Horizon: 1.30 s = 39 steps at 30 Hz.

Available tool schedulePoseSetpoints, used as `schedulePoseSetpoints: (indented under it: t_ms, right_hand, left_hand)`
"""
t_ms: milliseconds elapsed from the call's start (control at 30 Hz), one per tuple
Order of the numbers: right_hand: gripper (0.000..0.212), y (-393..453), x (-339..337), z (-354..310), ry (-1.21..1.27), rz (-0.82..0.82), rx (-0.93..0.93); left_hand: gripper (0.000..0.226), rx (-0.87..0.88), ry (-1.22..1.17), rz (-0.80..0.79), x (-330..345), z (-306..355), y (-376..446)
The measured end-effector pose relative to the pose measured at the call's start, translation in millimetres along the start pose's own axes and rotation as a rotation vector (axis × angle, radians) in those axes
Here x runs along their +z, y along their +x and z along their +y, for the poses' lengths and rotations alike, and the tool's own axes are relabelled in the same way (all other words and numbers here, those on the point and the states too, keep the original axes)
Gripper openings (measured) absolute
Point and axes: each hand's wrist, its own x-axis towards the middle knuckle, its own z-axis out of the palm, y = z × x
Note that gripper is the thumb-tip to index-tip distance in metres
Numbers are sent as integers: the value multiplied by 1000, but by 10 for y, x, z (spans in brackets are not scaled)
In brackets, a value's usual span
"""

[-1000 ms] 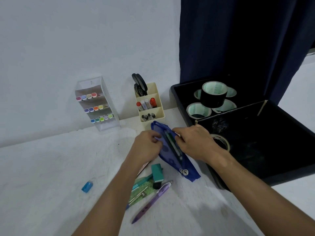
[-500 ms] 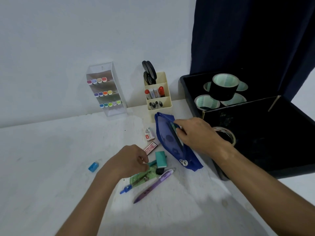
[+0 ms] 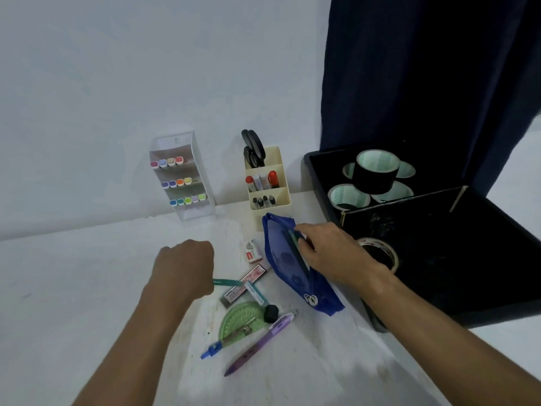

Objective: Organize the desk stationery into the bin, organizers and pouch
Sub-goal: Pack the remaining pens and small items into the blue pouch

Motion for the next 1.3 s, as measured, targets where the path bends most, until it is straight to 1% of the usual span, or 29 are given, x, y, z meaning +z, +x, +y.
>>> schedulePoseSetpoints:
  t_ms: [100,167,200,267,367,400,467,633,700,800,900,1033,1133,1300]
  right_hand:
    - [22,12,-3,9,30,6,12]
    - [21,18,-4,11,61,25,14]
    - [21,22,-3,11,77,31,16]
    - [20,29,-4,9,100,40,22]
    - [20,33,-7,2,113,42,21]
    - [21,30,-4,3,116,42,19]
    - [25,28,-1,7,116,35,22]
    - [37,52,10,31,137,17,30]
    - [35,53,7,36,138,8,34]
    - [26,47,-7,28,120,-2,29]
    - [25,38,-30,3,76,-22,28]
    - [26,28,-29,-17,15,-25,-2]
    - [28,23,-22,-11,0,-28,-13]
    - [39,13,-39,-16,-9,-28,-33]
  left_hand:
    - [23,-52,-48,66,-229,-22,55]
    - [25,-46,-181,72,-301,29,151]
    - [27,-28,-298,62,-323,79,202]
    - [27,25,-568,-14,-363,239,297]
    - [22,53,-916,-213,-376,523,408]
    - [19,39,-1003,-249,-347,608,443]
    - [16,-1,-1115,-253,-270,753,521]
    - [19,-34,-1119,-200,-145,959,627]
    - [17,-33,-1144,-160,-114,966,646]
    - [17,-24,-1150,-68,-77,893,653]
    - [17,-13,-1146,-52,-41,748,574]
    - [14,33,-1048,-29,39,547,470]
    - [13,29,-993,4,114,425,420]
    - [17,58,-882,-4,178,277,334]
